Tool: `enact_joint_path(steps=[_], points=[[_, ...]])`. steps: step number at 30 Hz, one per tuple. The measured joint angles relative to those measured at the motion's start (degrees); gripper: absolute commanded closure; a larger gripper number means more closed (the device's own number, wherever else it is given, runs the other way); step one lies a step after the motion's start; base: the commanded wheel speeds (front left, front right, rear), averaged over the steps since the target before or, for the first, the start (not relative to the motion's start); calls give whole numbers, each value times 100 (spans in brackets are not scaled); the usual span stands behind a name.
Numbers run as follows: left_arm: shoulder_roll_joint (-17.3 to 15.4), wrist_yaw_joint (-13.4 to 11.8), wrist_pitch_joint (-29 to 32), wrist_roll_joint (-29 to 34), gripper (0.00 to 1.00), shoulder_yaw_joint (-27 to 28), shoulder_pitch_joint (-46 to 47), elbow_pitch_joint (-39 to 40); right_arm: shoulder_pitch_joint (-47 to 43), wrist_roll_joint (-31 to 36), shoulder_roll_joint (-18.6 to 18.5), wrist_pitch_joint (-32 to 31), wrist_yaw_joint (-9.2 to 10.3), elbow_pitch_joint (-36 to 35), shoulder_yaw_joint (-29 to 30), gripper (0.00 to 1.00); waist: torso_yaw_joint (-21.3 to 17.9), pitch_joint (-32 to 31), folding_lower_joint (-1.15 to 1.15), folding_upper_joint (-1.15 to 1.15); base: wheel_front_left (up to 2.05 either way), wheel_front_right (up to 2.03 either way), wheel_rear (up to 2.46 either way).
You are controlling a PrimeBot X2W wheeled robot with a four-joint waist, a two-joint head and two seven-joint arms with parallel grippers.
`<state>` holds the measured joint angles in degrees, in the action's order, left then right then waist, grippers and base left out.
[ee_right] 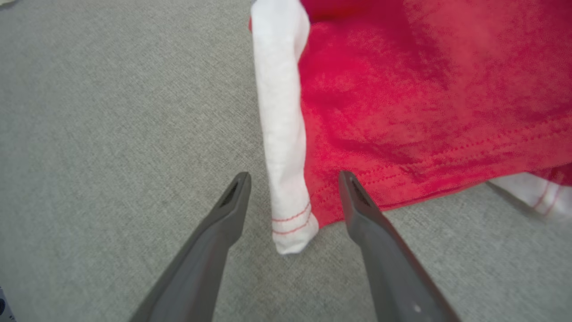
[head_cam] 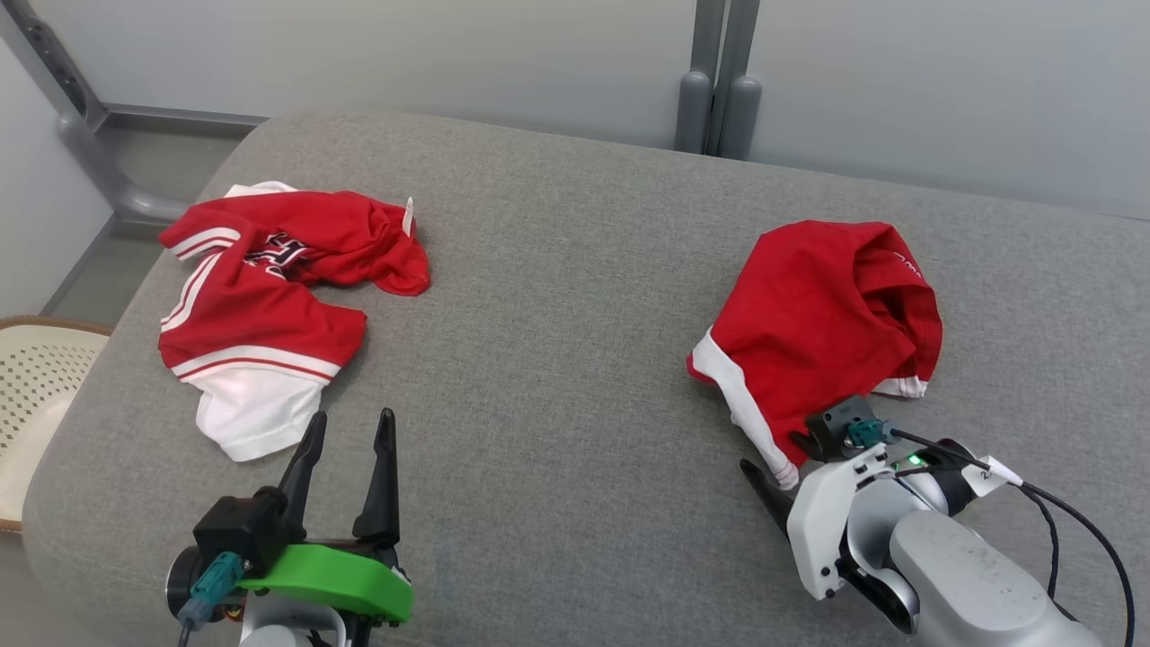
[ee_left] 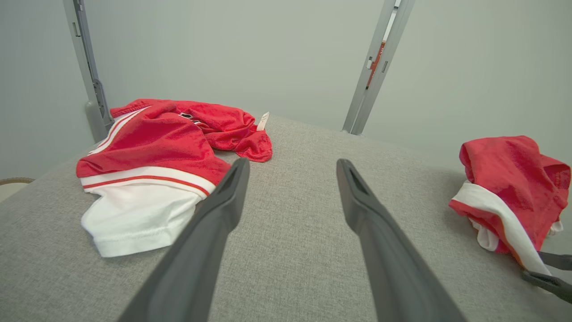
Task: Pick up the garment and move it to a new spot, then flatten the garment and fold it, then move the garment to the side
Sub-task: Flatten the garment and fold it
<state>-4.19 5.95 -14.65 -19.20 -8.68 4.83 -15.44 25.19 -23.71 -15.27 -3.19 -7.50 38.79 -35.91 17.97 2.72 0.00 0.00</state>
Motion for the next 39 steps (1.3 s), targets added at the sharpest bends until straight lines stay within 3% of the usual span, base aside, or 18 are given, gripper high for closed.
enact_joint_path(steps=[2, 3, 13, 20, 26, 32, 36, 37, 38, 39], points=[[1, -18, -4, -13, 0, 16, 0, -25, 7, 58, 35, -10, 0, 37, 16, 66, 35, 32, 0, 0, 0, 0, 0], [1, -29, -5, -42, 0, 26, 0, -44, 9, 67, 57, -42, 0, 52, 10, 100, 16, 43, 0, 0, 0, 0, 0], [-37, -44, -14, -43, 0, 60, -15, -54, -14, 96, -179, -31, -1, -715, 111, 100, -460, -3, 0, 0, 0, 0, 0], [-58, -46, -31, -49, 0, 16, -8, -7, -249, 121, -1060, -637, -1, -1713, 527, 100, -1056, -5, 0, 0, 0, 0, 0], [-86, -43, -32, -59, 0, -38, 83, -9, -658, 165, -1536, -1094, -2, -2279, 964, 100, -1508, 55, 0, 0, 0, 0, 0], [-141, -37, -20, -82, 0, -85, 191, -42, -1018, 455, -1618, -1288, -1, -2370, 1405, 100, -1792, 227, 0, 0, 0, 0, 0], [-187, -29, -5, -85, 0, -121, 258, -79, -1169, 604, -1465, -1289, -2, -2280, 1593, 100, -1896, 350, 0, 0, 0, 0, 0], [-190, -22, -5, -87, 0, -124, 261, -83, -1191, 654, -1434, -1291, -2, -2258, 1619, 84, -1916, 365, 0, 0, 0, 0, 0], [-194, -22, -4, -92, 0, -126, 262, -93, -1209, 714, -1392, -1296, -2, -2218, 1663, 36, -1942, 377, 0, 0, 0, 0, 0], [-201, -22, -1, -99, 0, -125, 262, -101, -1222, 747, -1348, -1321, -2, -2189, 1714, 0, -1968, 380, 0, 0, 0, 0, 0]])
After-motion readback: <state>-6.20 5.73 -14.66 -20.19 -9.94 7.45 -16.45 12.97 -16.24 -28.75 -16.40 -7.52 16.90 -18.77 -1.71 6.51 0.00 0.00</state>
